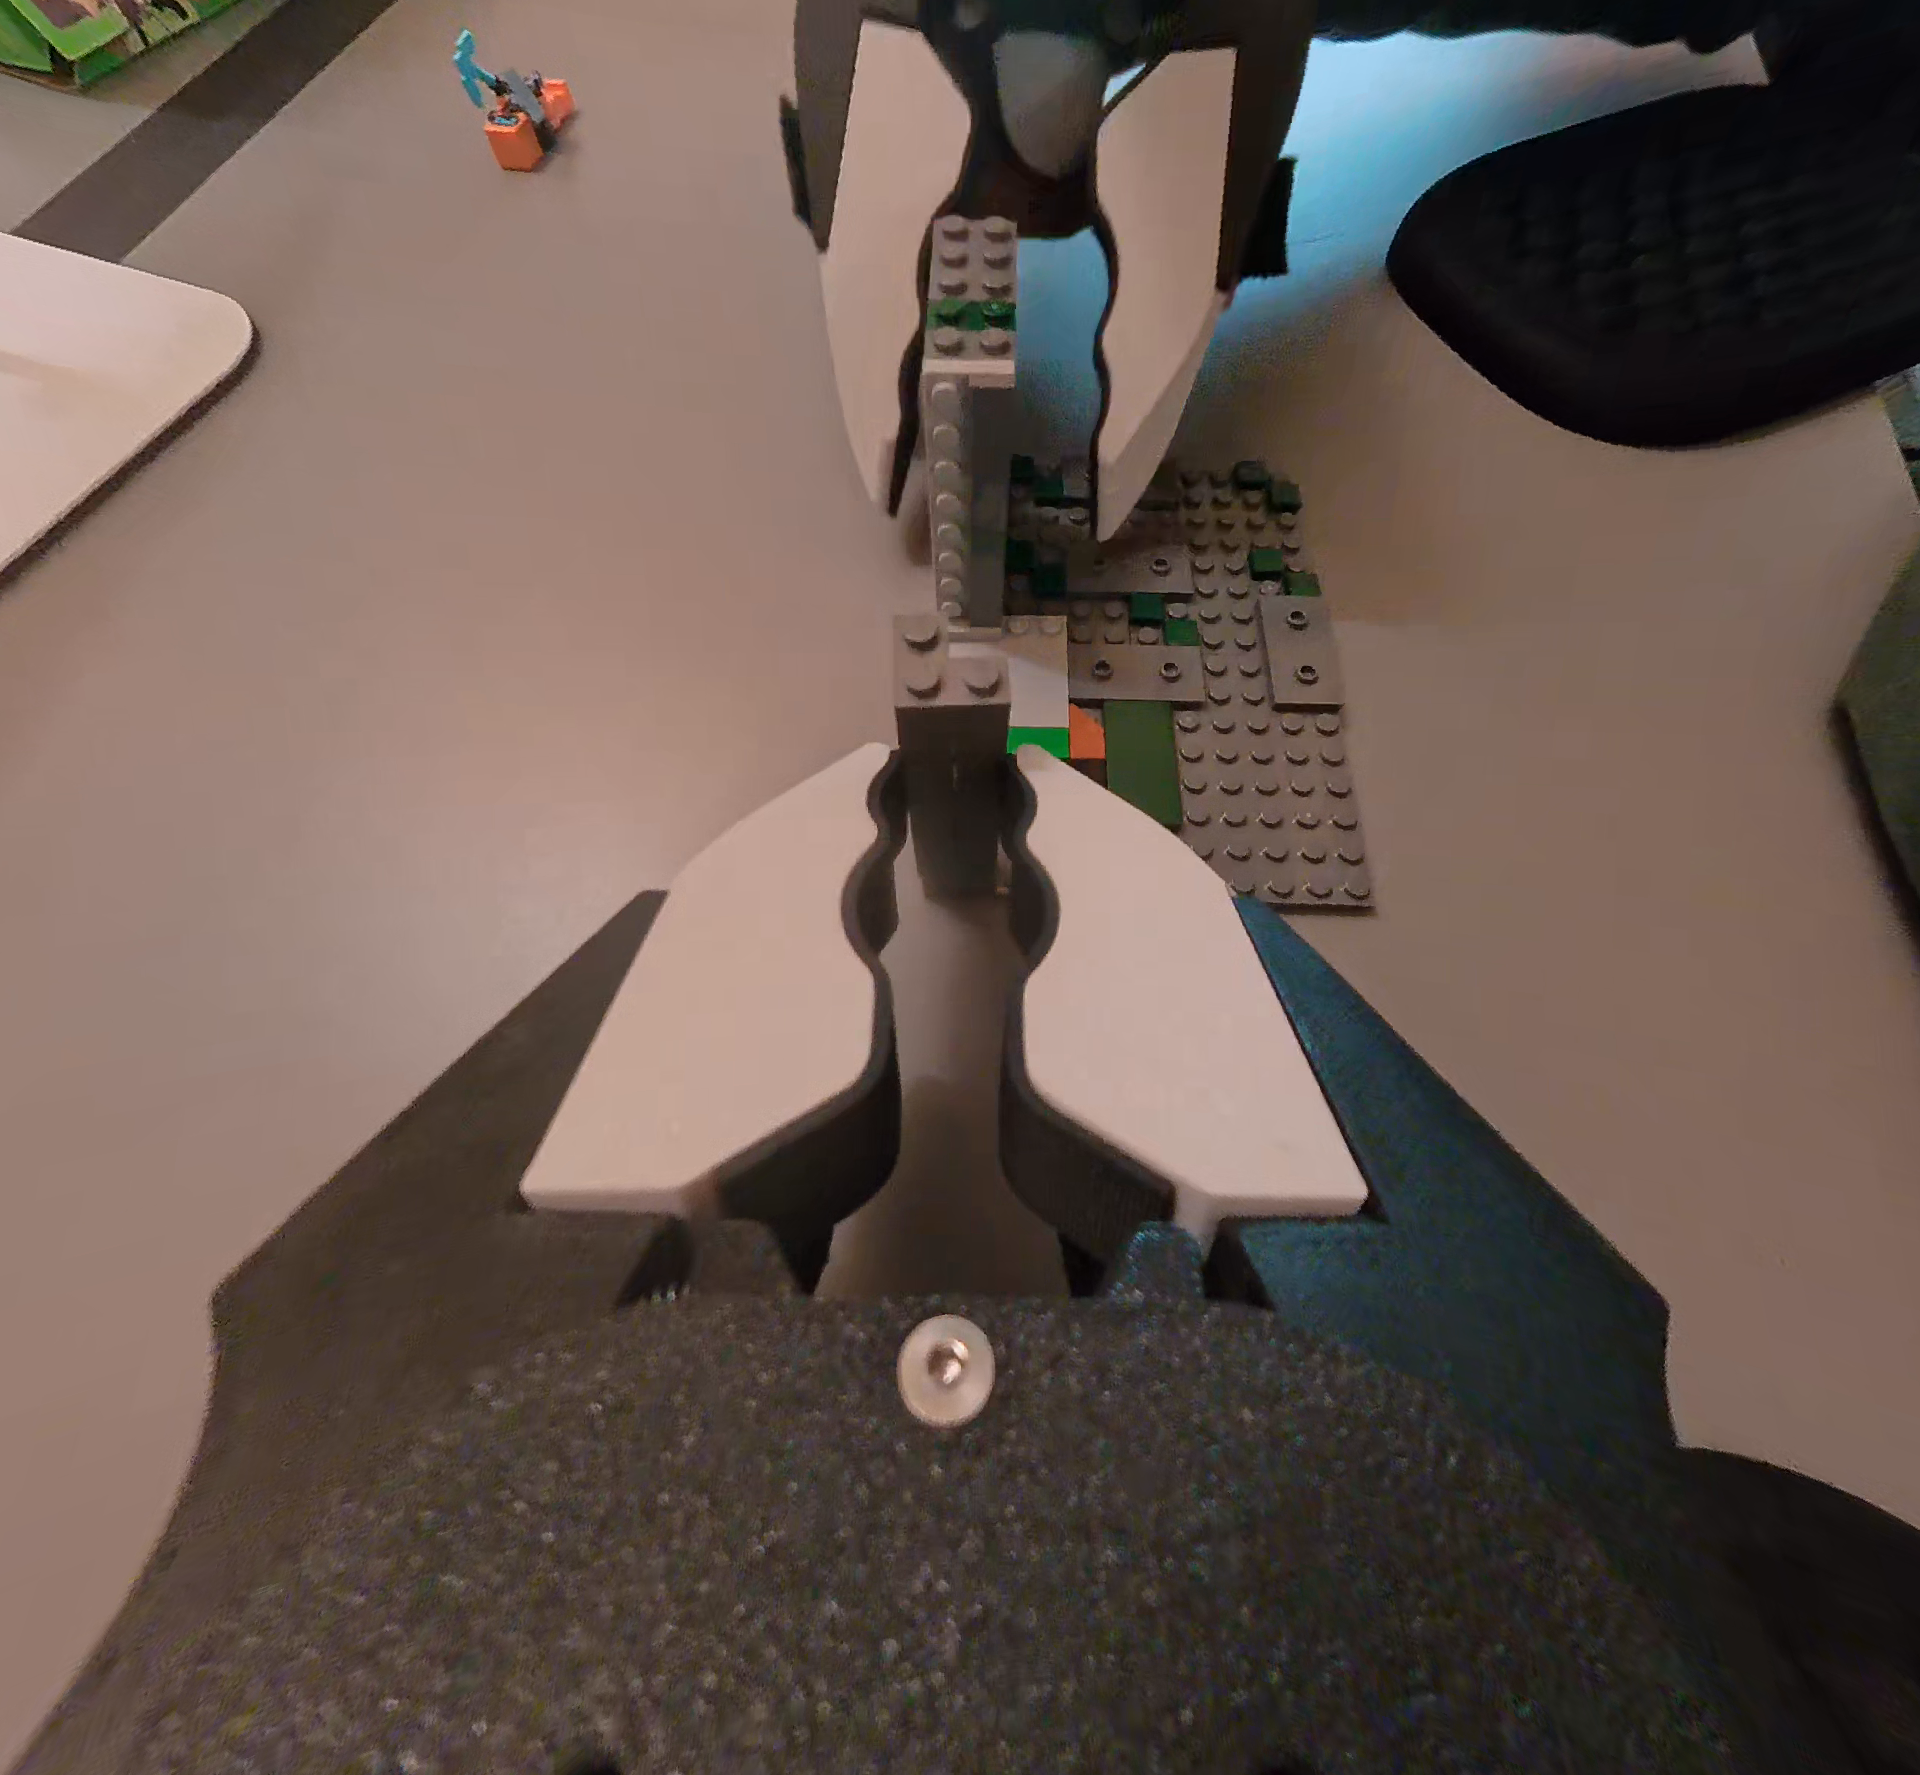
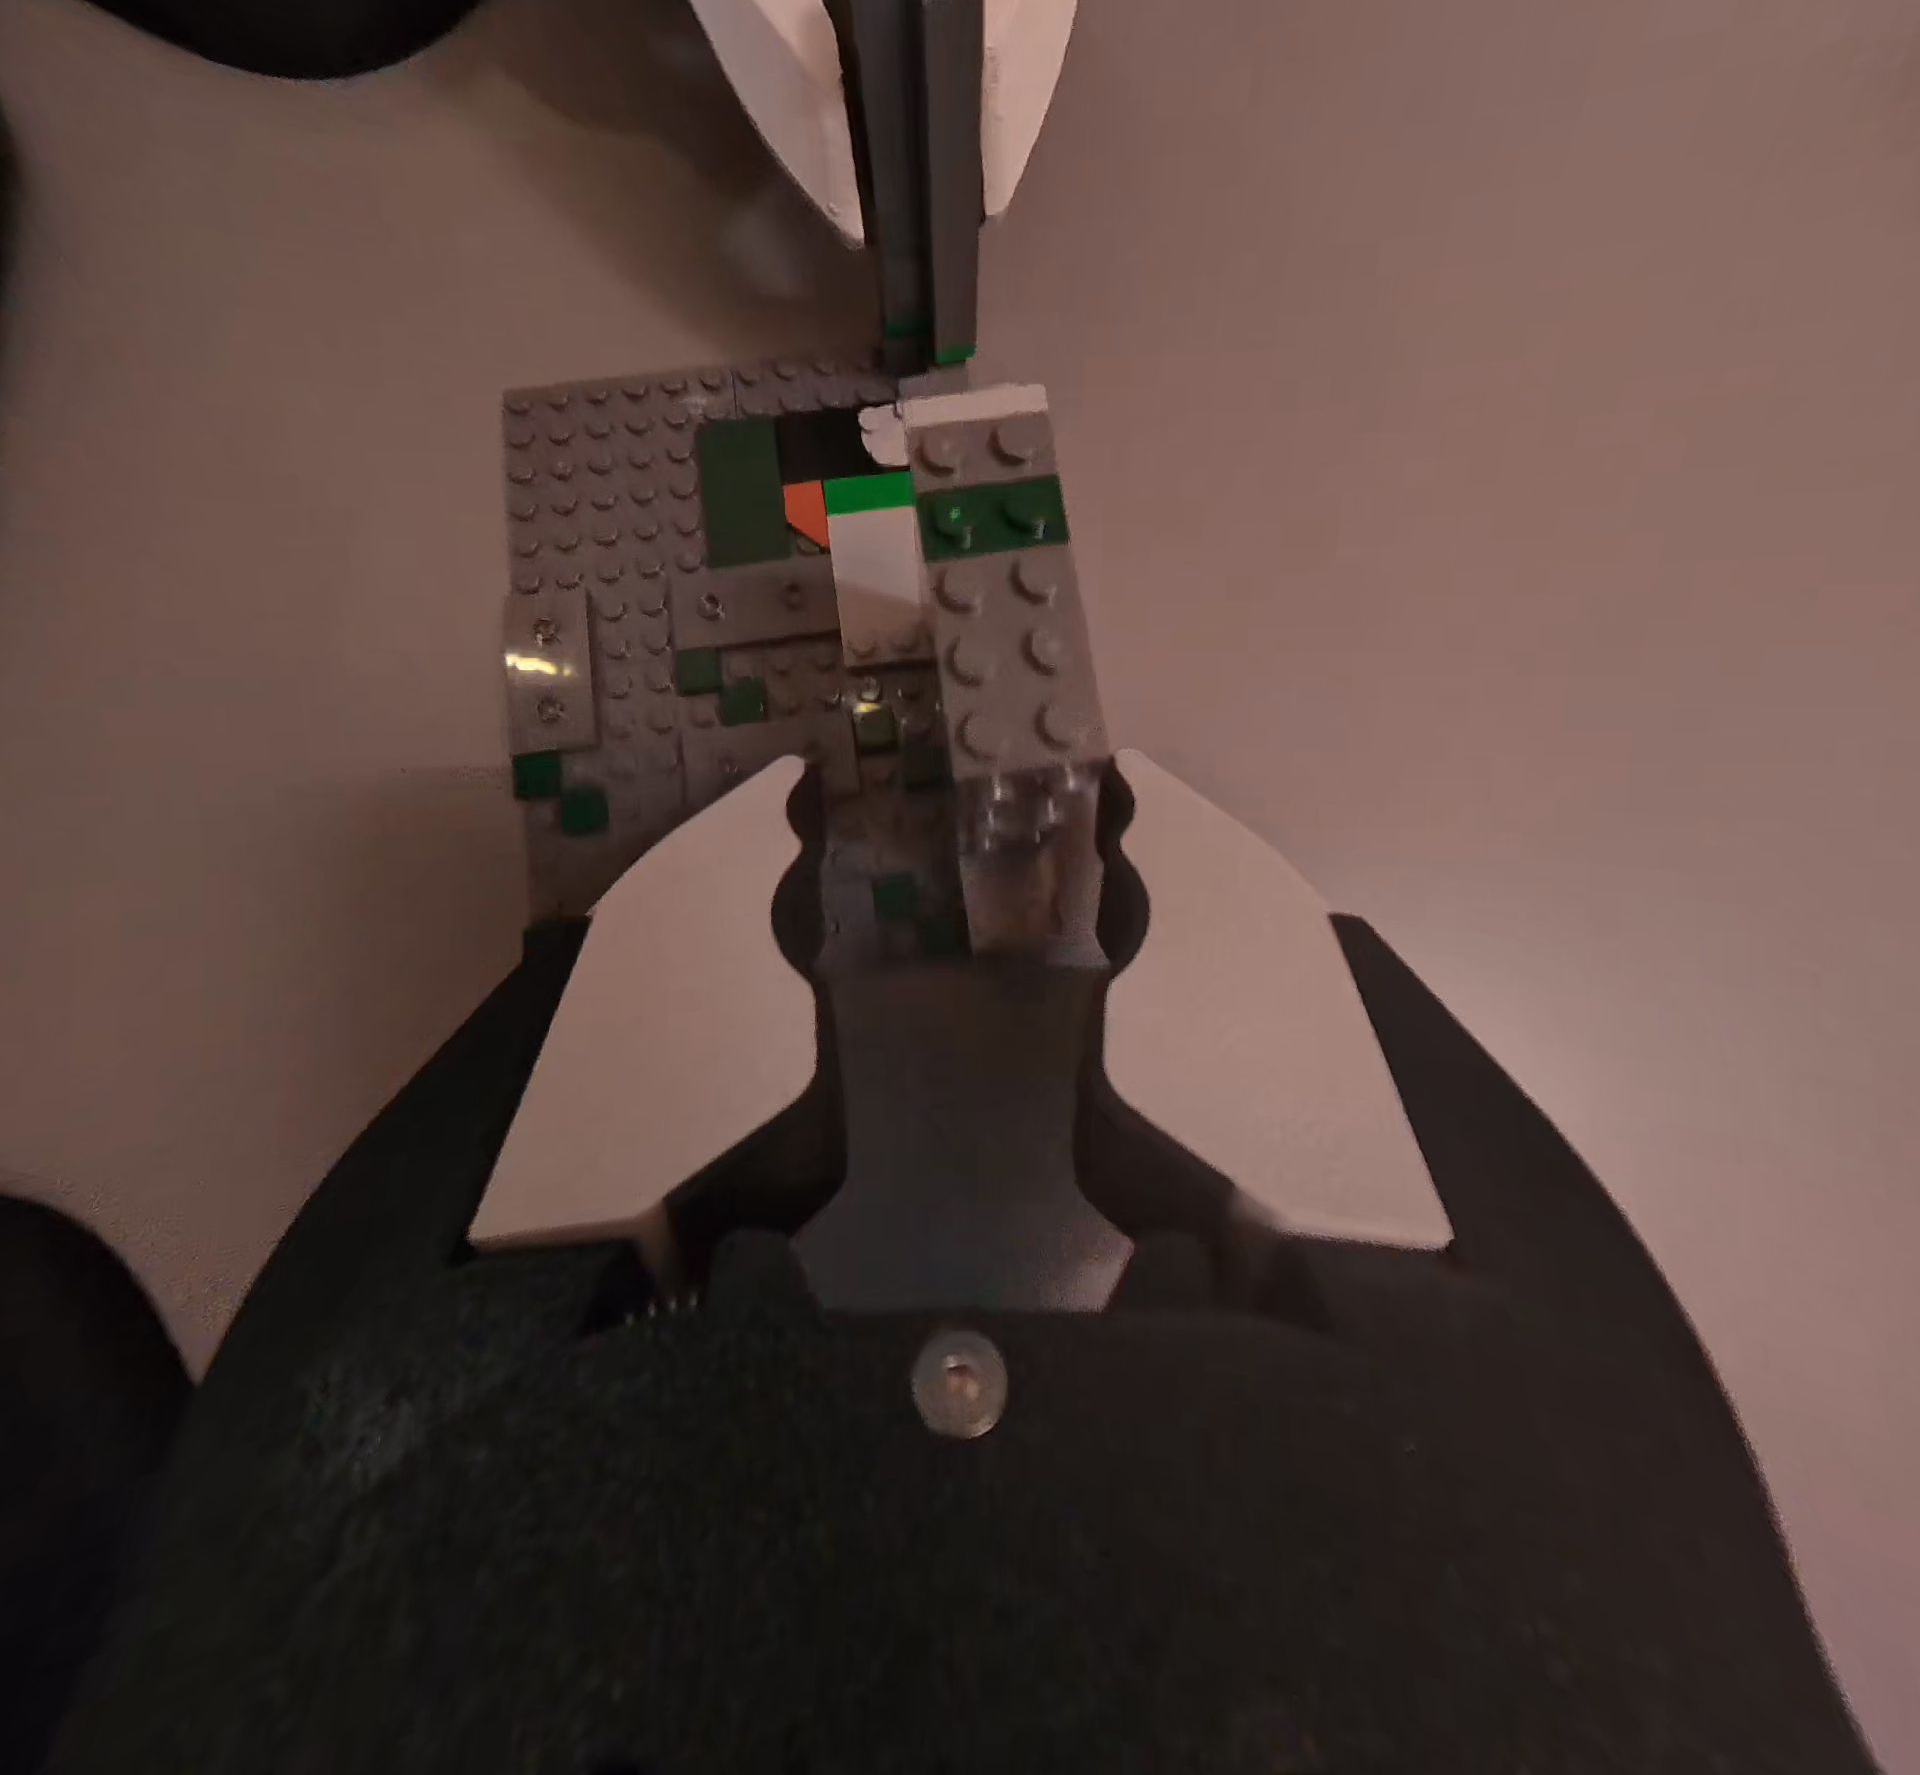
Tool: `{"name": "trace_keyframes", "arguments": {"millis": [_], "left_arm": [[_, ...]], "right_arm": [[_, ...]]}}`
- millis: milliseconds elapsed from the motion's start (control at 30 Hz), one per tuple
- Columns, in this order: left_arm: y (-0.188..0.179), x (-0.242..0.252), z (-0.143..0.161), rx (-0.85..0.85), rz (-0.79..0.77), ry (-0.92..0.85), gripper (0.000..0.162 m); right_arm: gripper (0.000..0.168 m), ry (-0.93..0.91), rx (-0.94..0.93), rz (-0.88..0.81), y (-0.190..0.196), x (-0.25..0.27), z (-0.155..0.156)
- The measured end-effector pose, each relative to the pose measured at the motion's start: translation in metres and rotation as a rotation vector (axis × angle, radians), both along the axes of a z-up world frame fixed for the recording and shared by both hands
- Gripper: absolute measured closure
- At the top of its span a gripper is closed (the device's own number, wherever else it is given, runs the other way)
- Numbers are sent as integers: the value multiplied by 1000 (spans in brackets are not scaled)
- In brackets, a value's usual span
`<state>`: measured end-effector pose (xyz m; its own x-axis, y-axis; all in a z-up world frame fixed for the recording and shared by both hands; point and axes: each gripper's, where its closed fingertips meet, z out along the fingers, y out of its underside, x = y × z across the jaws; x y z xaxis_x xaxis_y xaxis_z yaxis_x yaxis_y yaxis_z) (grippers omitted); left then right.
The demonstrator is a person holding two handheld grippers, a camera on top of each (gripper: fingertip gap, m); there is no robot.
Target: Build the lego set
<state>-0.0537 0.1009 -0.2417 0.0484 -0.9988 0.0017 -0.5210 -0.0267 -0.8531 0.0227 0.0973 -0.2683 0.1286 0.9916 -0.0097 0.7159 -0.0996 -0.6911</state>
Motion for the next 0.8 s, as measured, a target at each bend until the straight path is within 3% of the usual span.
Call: {"name": "trace_keyframes", "arguments": {"millis": [200, 800], "left_arm": [[0, -1, 0, 10, -7, -15, 145], [-5, -1, 3, -38, -74, -28, 145]], "right_arm": [[150, 31, -54, 52, 4, -11, -5], [151, 160, 1, 60, 2, -17, 10]]}}
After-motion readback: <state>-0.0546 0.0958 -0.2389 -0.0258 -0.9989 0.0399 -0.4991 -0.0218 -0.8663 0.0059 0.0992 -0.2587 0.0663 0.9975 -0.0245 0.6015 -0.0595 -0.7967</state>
